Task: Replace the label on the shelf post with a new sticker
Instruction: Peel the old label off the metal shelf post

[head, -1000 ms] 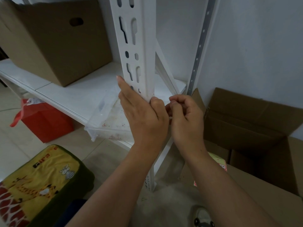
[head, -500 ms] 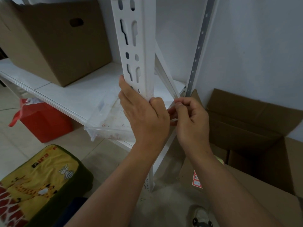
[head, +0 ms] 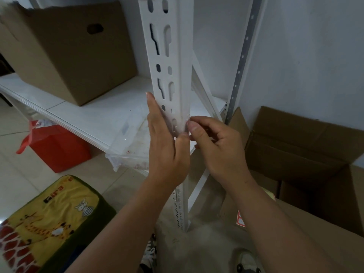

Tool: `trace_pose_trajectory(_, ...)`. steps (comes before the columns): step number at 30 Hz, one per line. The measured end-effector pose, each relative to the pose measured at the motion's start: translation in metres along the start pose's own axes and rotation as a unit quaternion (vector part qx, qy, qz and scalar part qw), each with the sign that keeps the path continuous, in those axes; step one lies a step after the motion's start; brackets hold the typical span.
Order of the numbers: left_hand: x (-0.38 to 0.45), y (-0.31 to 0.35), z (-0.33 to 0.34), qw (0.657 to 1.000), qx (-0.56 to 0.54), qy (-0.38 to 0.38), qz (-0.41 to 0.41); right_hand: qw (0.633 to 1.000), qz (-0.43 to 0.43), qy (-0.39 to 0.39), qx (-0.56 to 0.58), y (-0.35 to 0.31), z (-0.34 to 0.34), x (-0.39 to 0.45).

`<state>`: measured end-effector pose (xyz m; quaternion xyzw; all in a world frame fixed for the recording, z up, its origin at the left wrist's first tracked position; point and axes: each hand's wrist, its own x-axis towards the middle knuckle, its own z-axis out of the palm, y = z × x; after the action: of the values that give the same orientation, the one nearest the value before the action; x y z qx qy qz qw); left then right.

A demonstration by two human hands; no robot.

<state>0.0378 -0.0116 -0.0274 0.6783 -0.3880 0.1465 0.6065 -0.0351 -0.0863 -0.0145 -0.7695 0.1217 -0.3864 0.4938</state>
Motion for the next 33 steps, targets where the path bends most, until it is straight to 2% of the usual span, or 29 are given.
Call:
trace_pose_trajectory(4, 0.0, 0.001, -0.006, 0.999, -0.028, -0.031, 0.002, 0.999, -0.041, 0.027, -0.013, -0.003, 0.006, 0.003)
trace_pose_trajectory(11, 0.001, 0.004, -0.003, 0.999, -0.047, -0.025, -0.007, 0.985, -0.121, 0.078, -0.094, 0.001, 0.011, 0.005)
trace_pose_trajectory(17, 0.001, 0.005, -0.001, 0.998, -0.052, -0.015, -0.011, 0.985, -0.118, 0.074, -0.098, 0.006, 0.011, 0.006)
trace_pose_trajectory(25, -0.001, 0.007, -0.002, 0.997, -0.07, -0.023, -0.038, 0.963, -0.162, 0.129, -0.174, 0.005, 0.019, 0.004)
trace_pose_trajectory(33, -0.001, 0.008, -0.004, 0.994, -0.088, -0.036, -0.06, 0.953, -0.172, 0.155, -0.197, 0.006, 0.021, 0.005)
